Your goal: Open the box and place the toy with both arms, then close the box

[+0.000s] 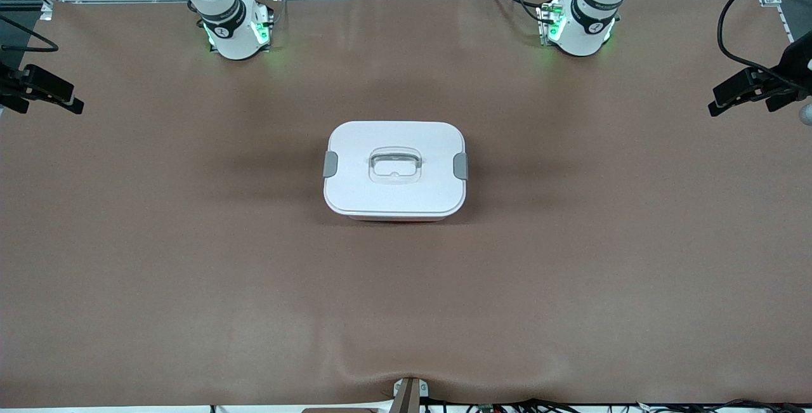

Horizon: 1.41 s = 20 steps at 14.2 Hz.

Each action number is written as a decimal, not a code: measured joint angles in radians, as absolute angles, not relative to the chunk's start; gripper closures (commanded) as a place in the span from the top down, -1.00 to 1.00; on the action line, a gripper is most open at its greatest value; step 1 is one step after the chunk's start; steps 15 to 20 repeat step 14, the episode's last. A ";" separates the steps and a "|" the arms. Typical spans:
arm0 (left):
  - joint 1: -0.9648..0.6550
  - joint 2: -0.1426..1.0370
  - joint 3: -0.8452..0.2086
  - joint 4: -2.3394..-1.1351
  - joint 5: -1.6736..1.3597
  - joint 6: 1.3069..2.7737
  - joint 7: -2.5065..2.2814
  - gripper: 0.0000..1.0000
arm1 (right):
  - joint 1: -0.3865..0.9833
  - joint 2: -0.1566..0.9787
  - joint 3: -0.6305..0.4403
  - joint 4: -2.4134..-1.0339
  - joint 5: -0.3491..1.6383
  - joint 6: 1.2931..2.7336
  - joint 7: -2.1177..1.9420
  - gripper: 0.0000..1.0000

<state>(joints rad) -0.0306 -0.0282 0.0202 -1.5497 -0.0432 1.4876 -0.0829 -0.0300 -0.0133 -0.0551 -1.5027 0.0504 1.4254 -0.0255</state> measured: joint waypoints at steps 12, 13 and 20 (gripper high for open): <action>-0.028 -0.019 0.021 -1.550 -0.058 1.496 -0.089 1.00 | -0.032 -0.013 -0.055 -1.503 0.050 1.425 -0.026 1.00; -0.028 -0.018 0.021 -1.550 -0.058 1.496 -0.089 1.00 | -0.032 -0.013 -0.055 -1.503 0.050 1.425 -0.025 1.00; -0.028 -0.018 0.021 -1.550 -0.058 1.496 -0.089 1.00 | -0.032 -0.013 -0.056 -1.503 0.050 1.425 -0.025 1.00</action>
